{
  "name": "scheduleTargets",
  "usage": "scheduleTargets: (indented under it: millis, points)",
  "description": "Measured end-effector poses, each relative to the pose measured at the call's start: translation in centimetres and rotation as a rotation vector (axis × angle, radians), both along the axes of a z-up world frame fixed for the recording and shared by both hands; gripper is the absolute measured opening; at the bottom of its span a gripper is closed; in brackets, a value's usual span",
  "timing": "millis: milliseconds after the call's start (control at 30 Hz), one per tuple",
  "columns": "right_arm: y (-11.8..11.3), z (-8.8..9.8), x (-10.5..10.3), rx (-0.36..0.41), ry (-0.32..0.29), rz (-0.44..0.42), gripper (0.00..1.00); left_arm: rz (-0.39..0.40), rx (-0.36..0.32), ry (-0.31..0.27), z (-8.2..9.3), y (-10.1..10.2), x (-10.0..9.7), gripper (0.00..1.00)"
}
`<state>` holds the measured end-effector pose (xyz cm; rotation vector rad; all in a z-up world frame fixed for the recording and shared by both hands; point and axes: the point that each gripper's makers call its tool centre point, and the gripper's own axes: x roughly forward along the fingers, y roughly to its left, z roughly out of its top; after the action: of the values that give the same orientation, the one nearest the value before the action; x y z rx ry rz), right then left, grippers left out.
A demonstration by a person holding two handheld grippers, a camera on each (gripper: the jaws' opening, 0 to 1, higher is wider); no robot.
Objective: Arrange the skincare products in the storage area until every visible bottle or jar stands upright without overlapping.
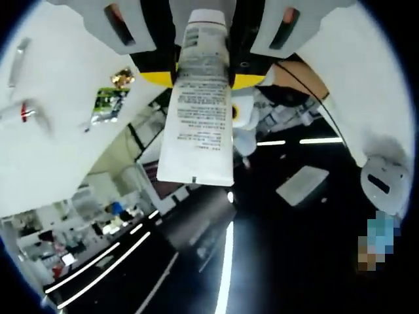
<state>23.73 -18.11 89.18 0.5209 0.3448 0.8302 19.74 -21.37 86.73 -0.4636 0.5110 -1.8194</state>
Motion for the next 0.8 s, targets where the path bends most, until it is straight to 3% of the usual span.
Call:
scheduleTargets:
  millis: [133, 200, 367, 567, 700, 800]
  points:
    - [0.5, -0.5, 0.1, -0.004, 0.042, 0.044, 0.26, 0.003, 0.006, 0.045, 0.0, 0.2, 0.3, 0.32]
    - [0.8, -0.2, 0.2, -0.004, 0.020, 0.052, 0.26, 0.008, 0.001, 0.080, 0.2, 0.2, 0.6, 0.31]
    - [0.9, -0.3, 0.6, 0.010, 0.024, 0.044, 0.27, 0.032, 0.003, 0.079, 0.3, 0.5, 1.1, 0.30]
    - [0.9, -0.7, 0.7, -0.024, 0.014, 0.034, 0.27, 0.079, 0.037, 0.006, -0.5, 0.4, 1.5, 0.29]
    - [0.7, -1.5, 1.0, -0.071, 0.037, 0.007, 0.28, 0.130, 0.104, -0.140, -1.9, 0.0, 1.8, 0.29]
    - [0.6, -1.8, 1.1, -0.063, 0.048, -0.037, 0.28, 0.144, 0.111, -0.152, -2.1, 0.0, 1.8, 0.29]
